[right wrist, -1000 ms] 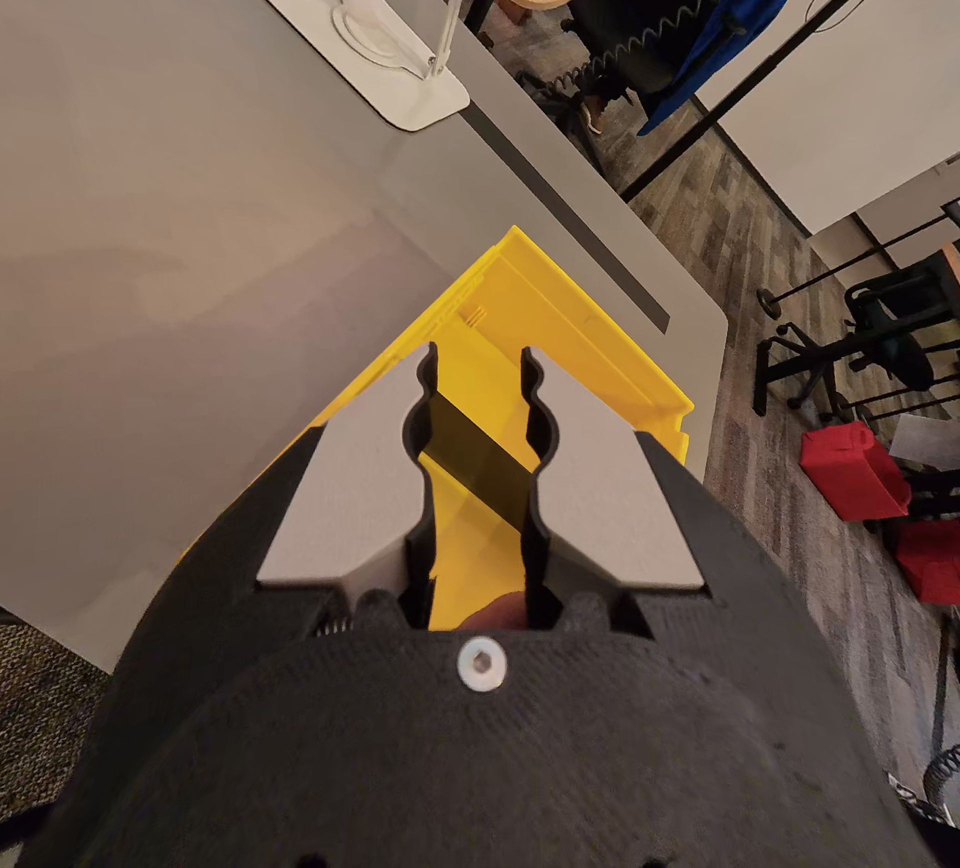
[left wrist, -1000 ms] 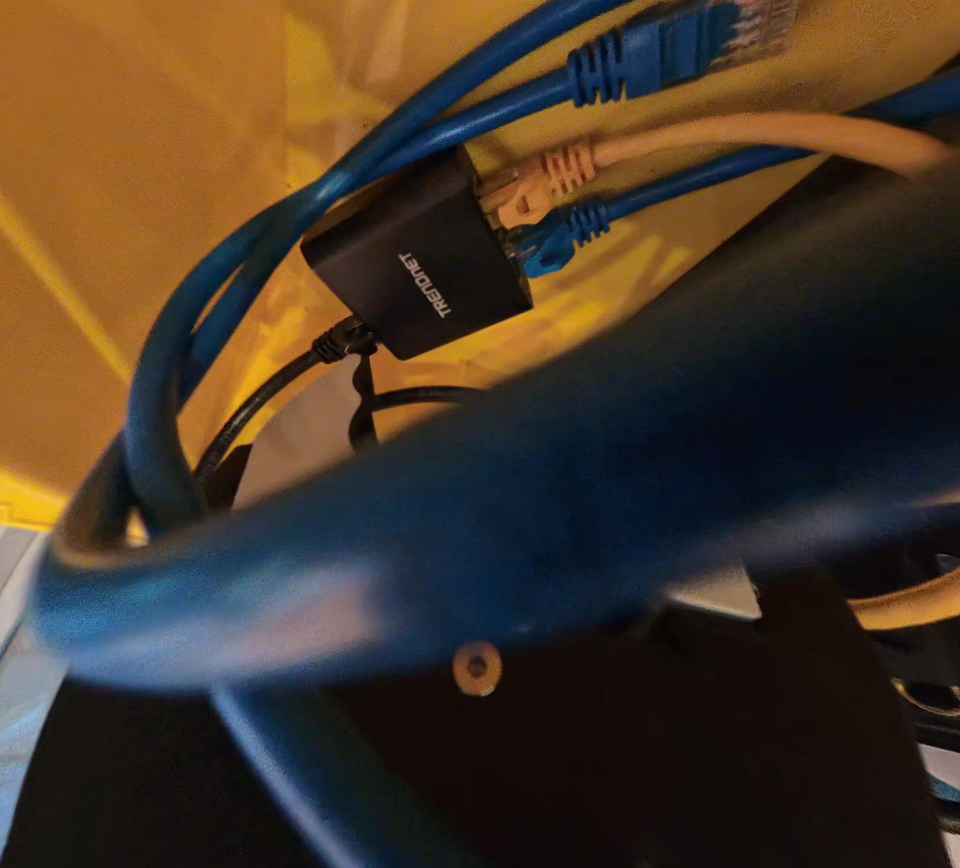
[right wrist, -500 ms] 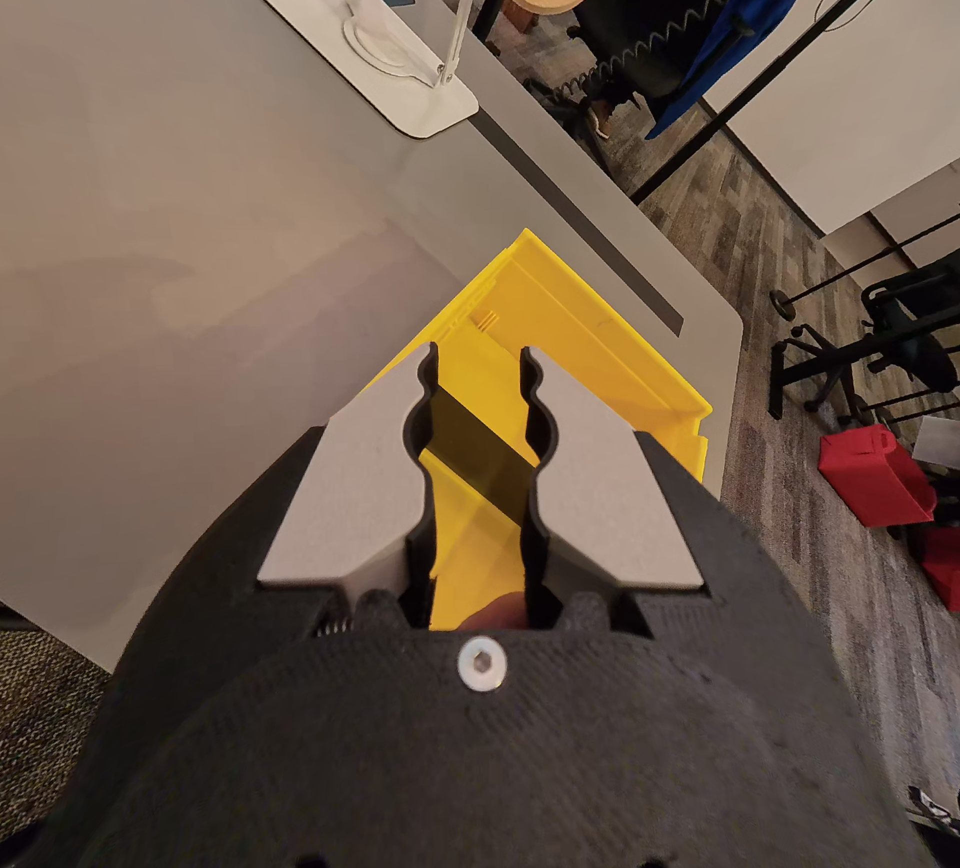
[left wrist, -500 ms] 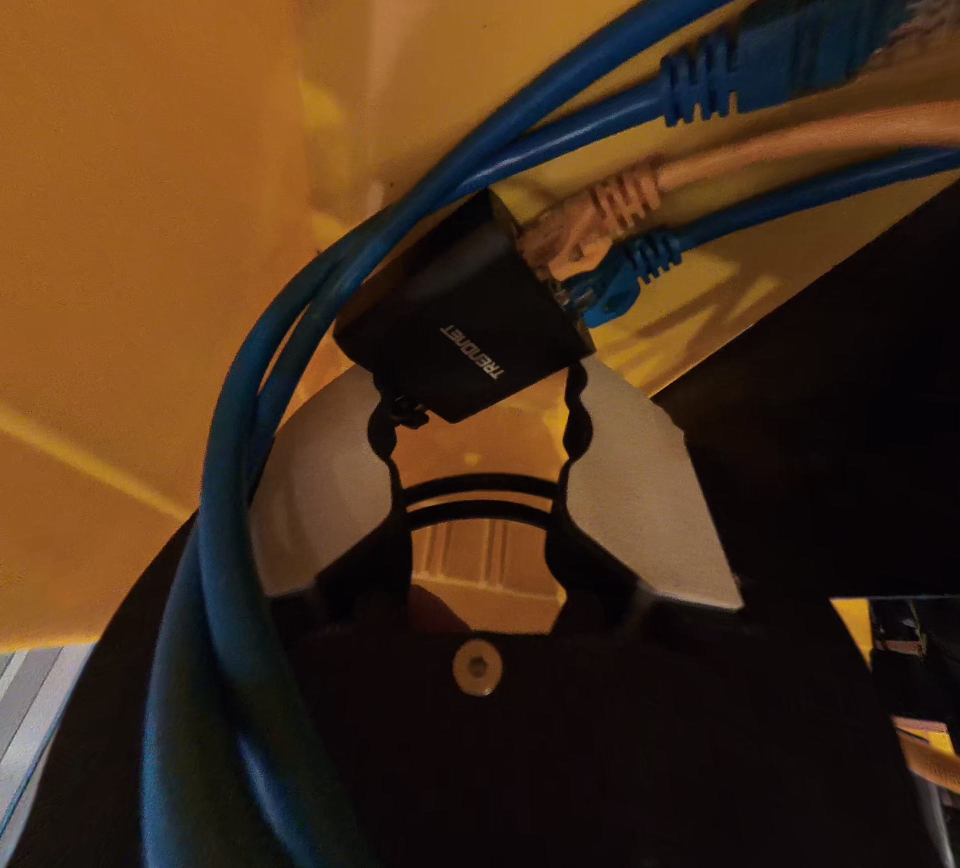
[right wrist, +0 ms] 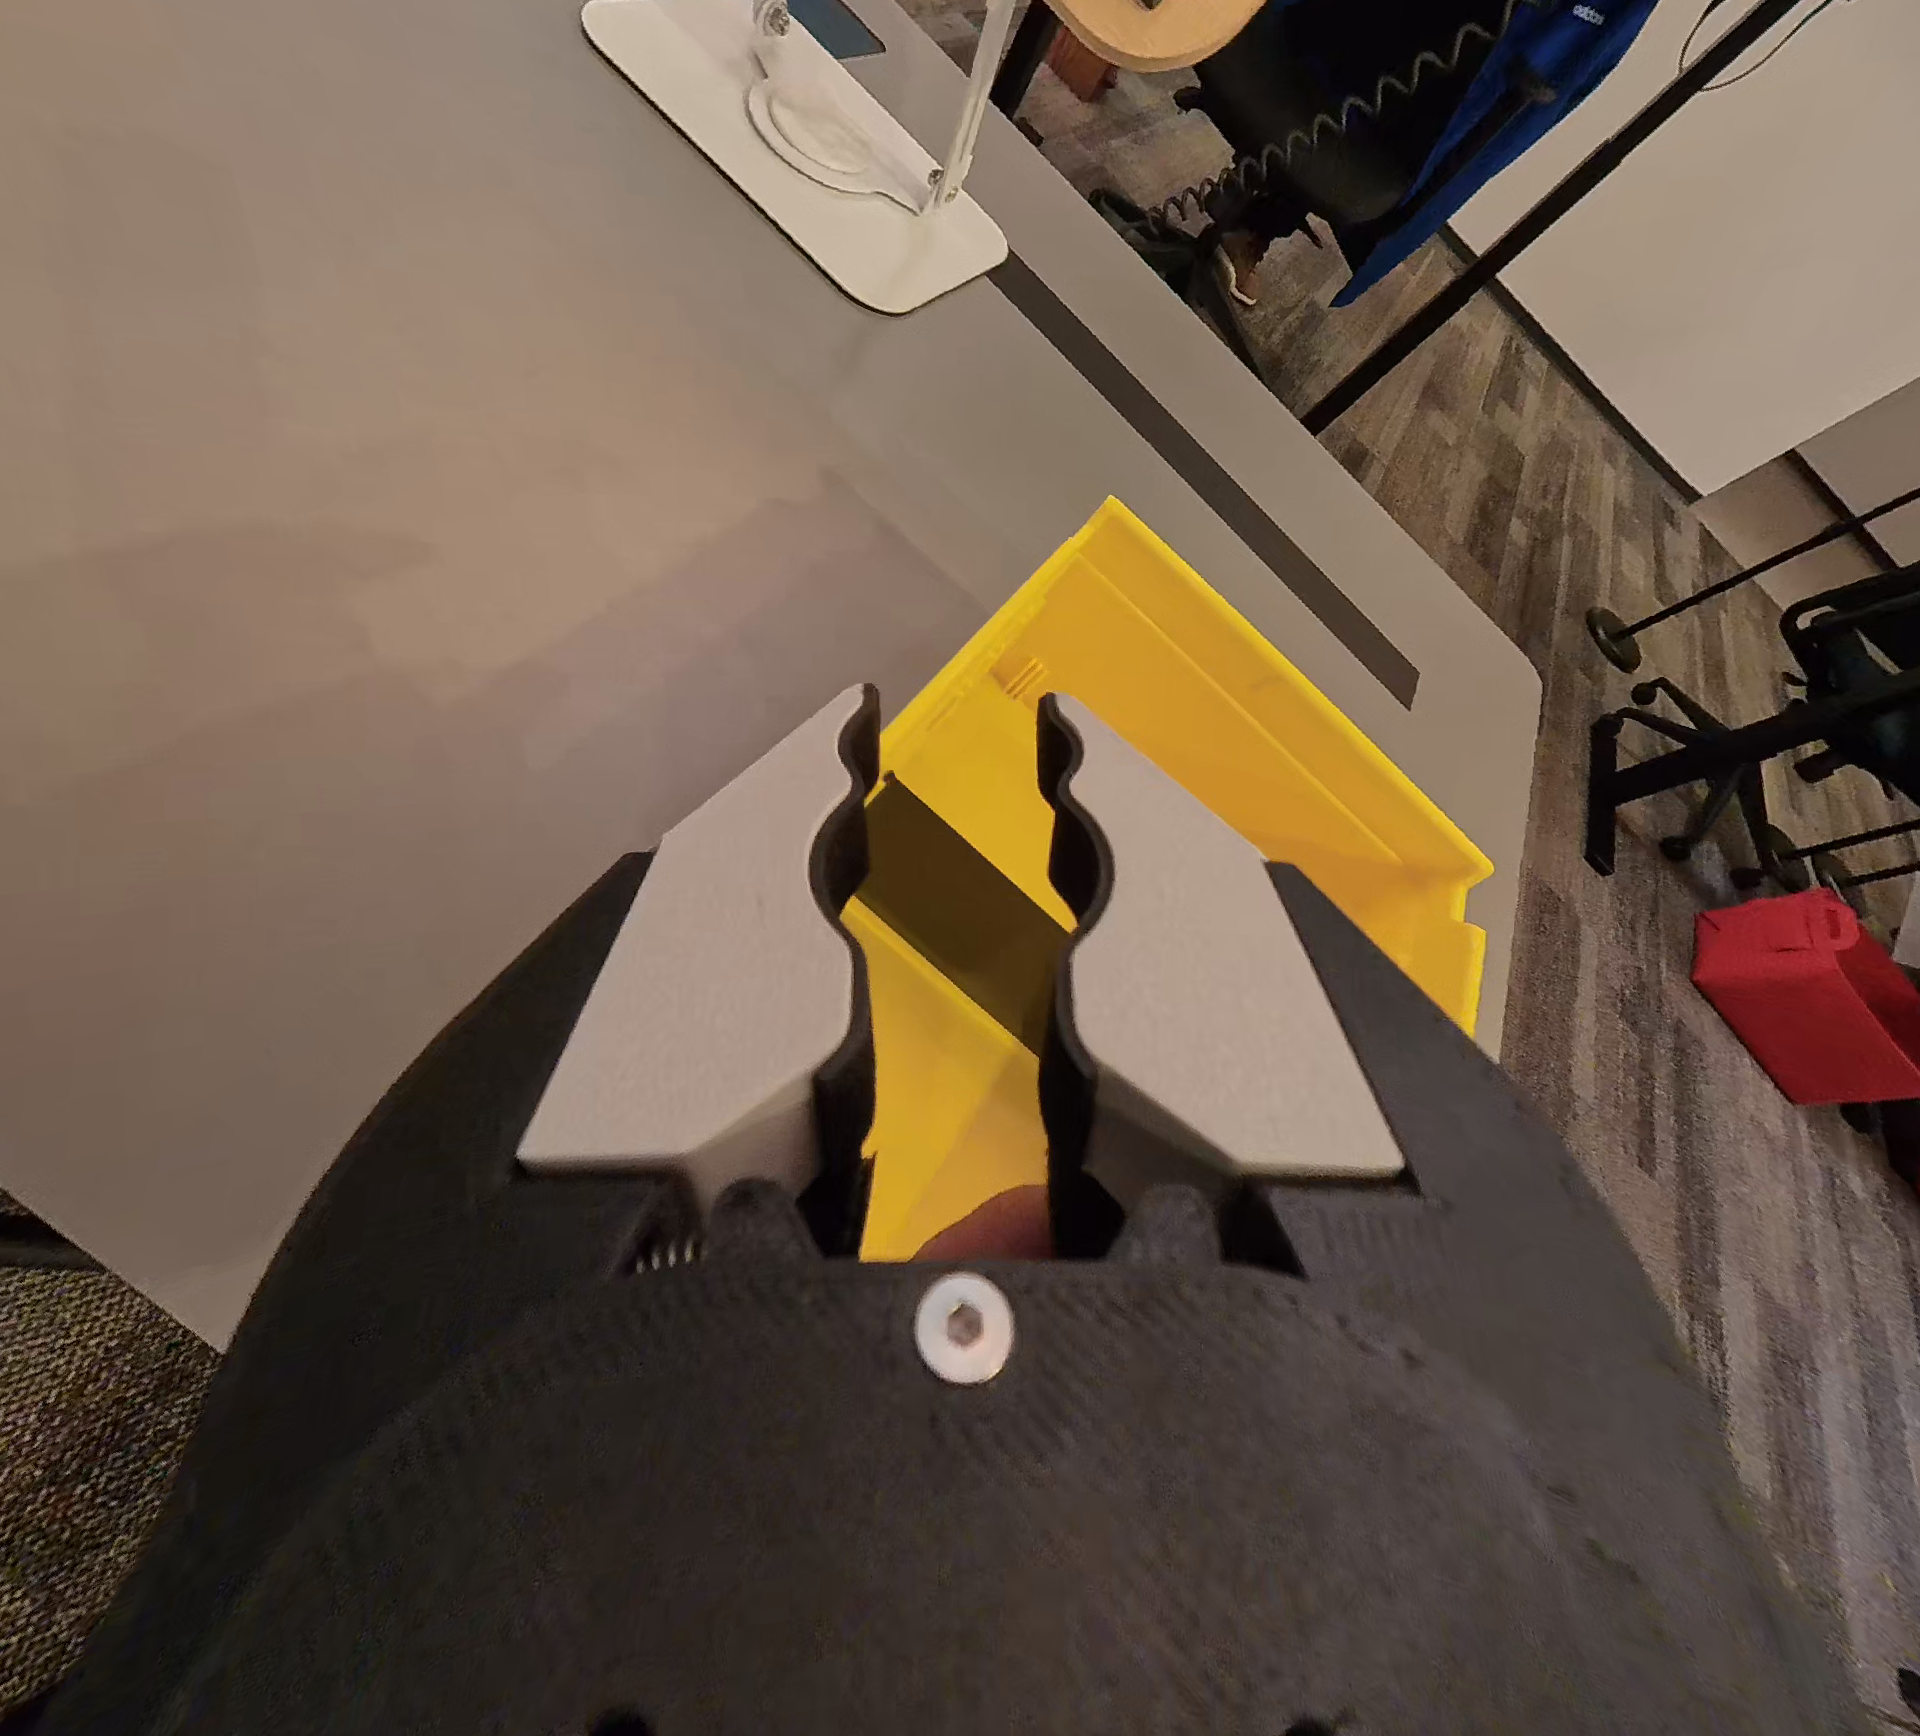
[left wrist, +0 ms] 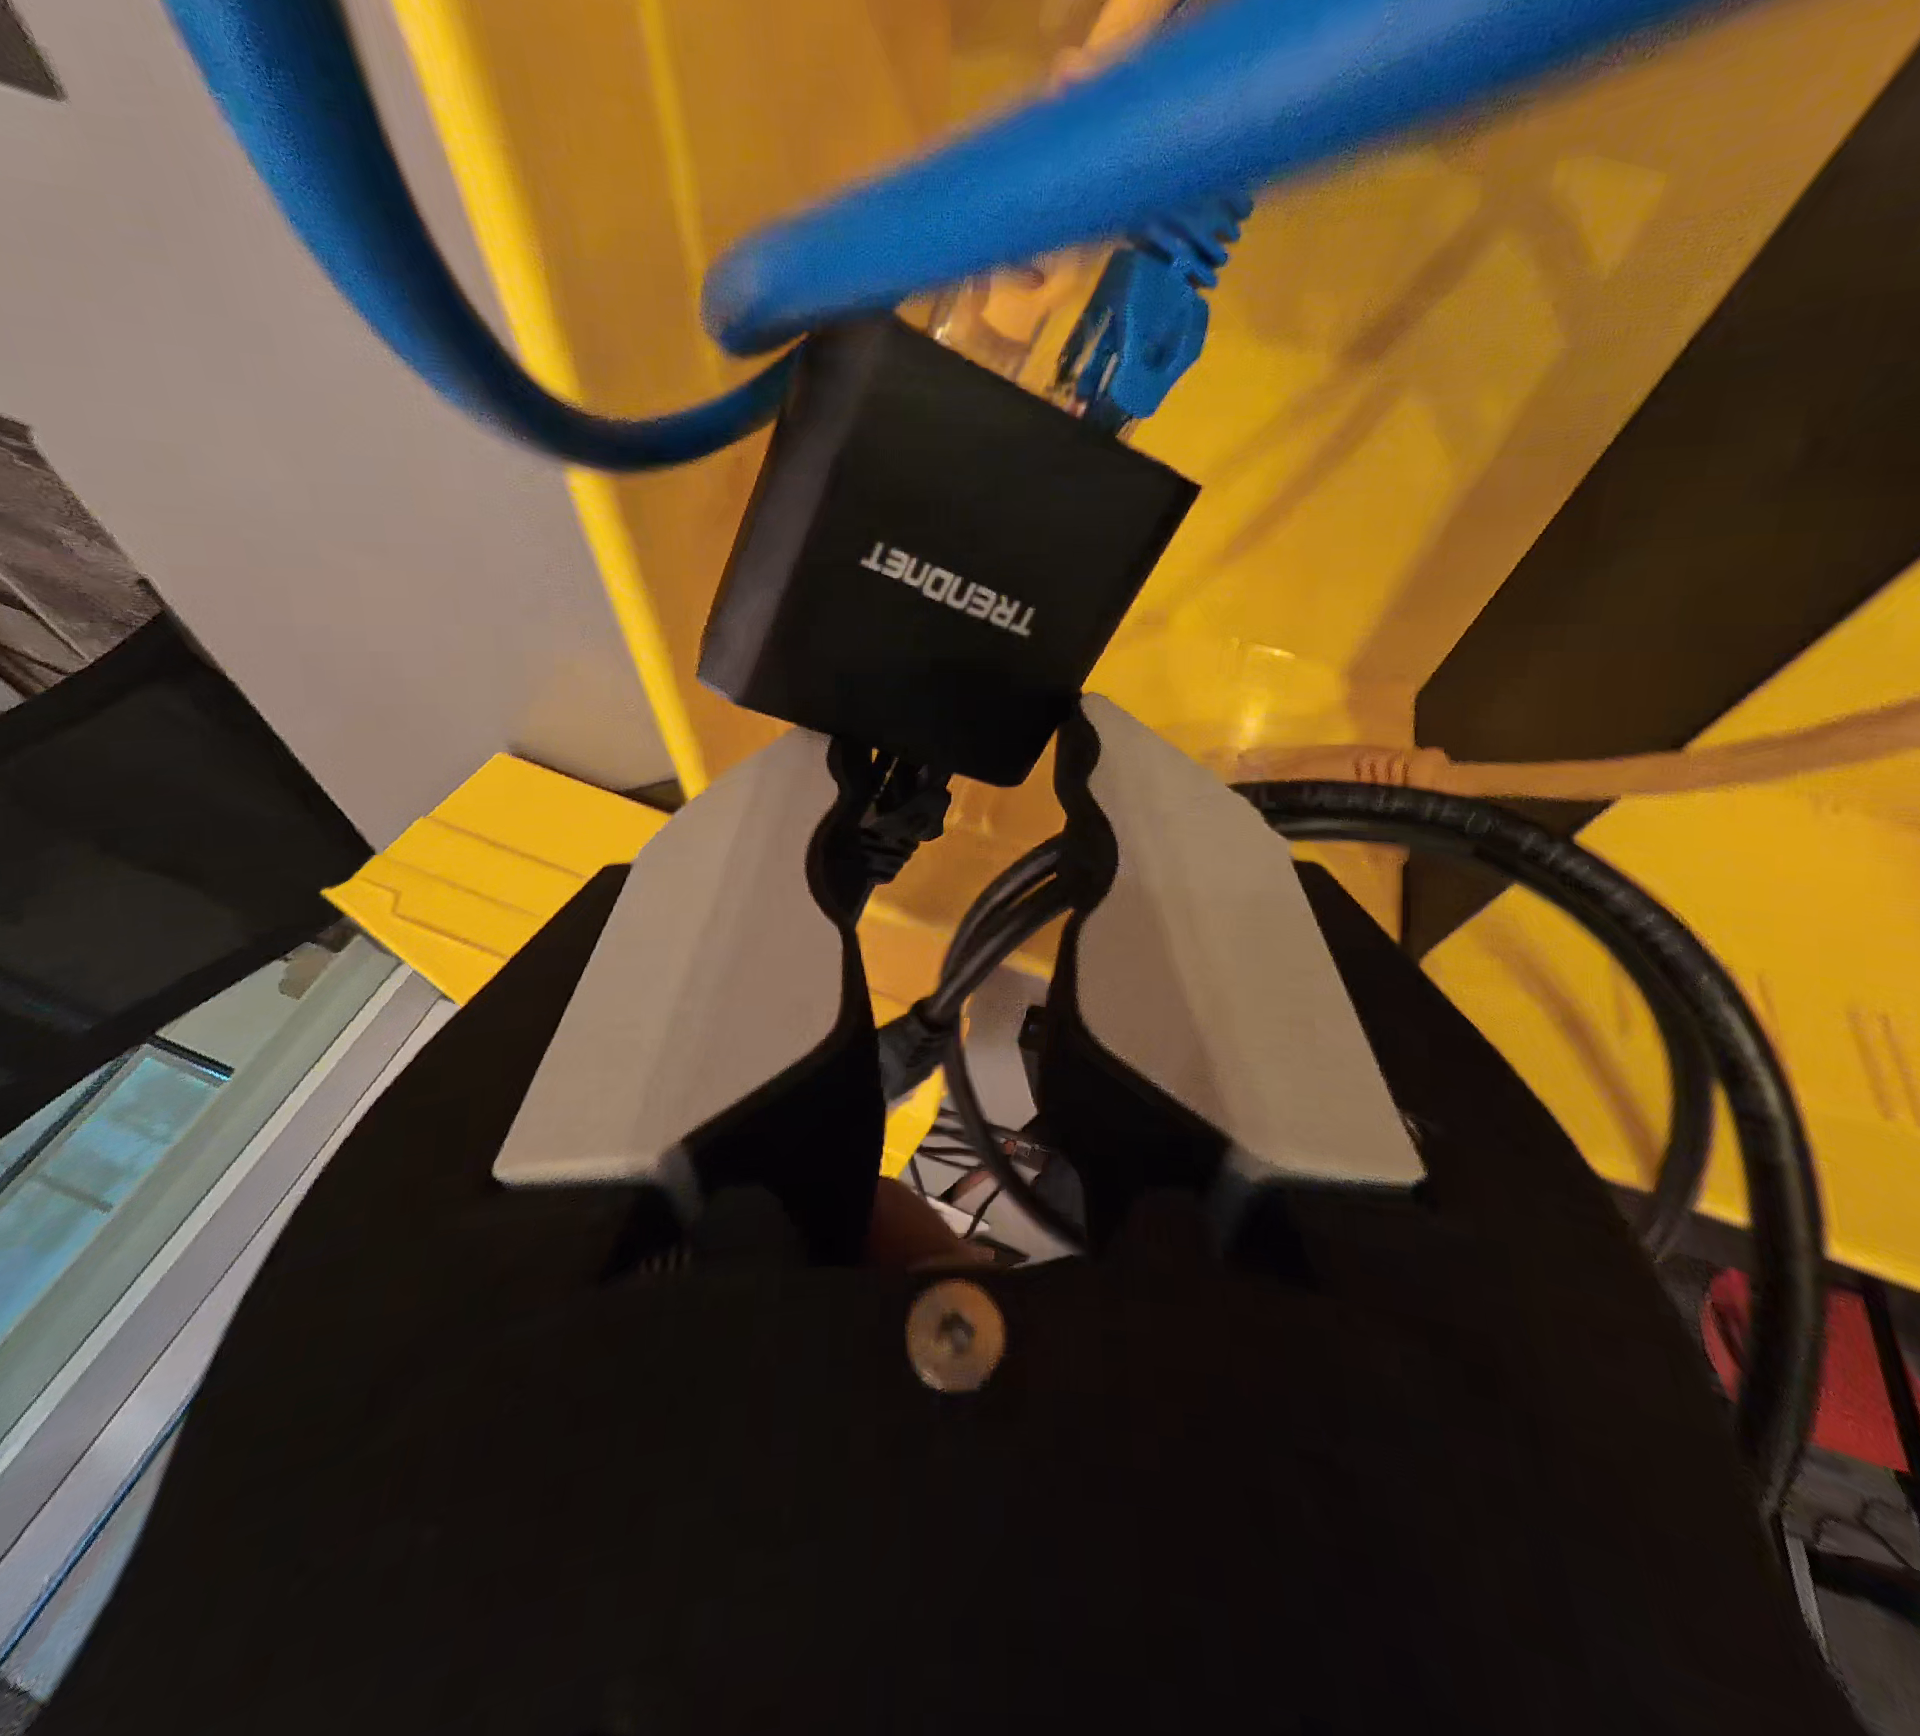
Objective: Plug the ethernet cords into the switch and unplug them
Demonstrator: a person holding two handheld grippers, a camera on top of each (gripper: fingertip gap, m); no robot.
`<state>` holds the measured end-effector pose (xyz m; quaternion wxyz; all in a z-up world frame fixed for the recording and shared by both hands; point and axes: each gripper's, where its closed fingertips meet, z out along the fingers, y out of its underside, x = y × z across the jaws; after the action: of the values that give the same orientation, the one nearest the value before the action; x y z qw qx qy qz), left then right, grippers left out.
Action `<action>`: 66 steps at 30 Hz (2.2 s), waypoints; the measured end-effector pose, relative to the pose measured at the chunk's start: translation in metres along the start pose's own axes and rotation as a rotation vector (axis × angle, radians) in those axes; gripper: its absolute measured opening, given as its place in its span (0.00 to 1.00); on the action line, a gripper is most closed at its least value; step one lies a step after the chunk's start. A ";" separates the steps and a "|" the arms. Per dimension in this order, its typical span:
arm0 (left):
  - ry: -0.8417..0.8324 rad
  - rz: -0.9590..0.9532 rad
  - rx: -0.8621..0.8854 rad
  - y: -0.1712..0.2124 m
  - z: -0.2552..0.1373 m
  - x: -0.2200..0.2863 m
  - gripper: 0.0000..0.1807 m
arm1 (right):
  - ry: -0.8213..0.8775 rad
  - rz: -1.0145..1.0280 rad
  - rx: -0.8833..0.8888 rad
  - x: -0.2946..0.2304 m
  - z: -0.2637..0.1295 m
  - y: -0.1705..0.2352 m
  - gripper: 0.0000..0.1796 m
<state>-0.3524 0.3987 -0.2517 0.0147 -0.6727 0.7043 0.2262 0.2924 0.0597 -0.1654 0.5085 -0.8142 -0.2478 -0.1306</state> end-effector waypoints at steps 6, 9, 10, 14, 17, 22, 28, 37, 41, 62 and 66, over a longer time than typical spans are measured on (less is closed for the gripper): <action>-0.075 -0.006 0.056 0.012 -0.026 -0.006 0.17 | -0.020 0.000 0.016 -0.007 0.002 -0.005 0.16; -0.128 -0.011 0.099 0.015 -0.045 -0.011 0.16 | -0.025 -0.001 0.021 -0.008 0.002 -0.008 0.16; -0.145 -0.018 0.118 0.016 -0.052 -0.013 0.16 | -0.028 0.001 0.025 -0.009 0.002 -0.009 0.15; -0.215 -0.057 0.191 0.022 -0.084 -0.019 0.15 | -0.037 0.005 0.039 -0.011 0.001 -0.013 0.15; -0.268 -0.078 0.217 0.030 -0.109 -0.022 0.15 | -0.043 0.002 0.047 -0.015 0.002 -0.016 0.15; -0.368 -0.117 0.289 0.033 -0.158 -0.030 0.15 | -0.057 -0.009 0.065 -0.022 0.004 -0.023 0.15; -0.487 -0.173 0.366 0.033 -0.233 -0.044 0.15 | -0.070 -0.009 0.091 -0.028 0.001 -0.032 0.15; -0.405 -0.141 0.592 -0.082 -0.320 -0.022 0.15 | -0.087 -0.082 0.145 -0.046 -0.003 -0.053 0.15; -0.302 -0.044 0.675 -0.169 -0.338 0.010 0.14 | -0.122 -0.127 0.207 -0.064 -0.008 -0.081 0.17; 0.099 -0.022 0.850 -0.357 -0.242 0.130 0.14 | 0.009 -0.616 0.148 -0.121 0.105 -0.138 0.32; 0.141 -0.041 0.887 -0.357 -0.240 0.136 0.14 | 0.147 -0.732 0.087 -0.108 0.136 -0.133 0.13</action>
<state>0.0430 0.1923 -0.1873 0.2582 -0.6290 0.7190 -0.1443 0.1242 0.1993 -0.1752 0.4788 -0.6378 -0.4905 -0.3512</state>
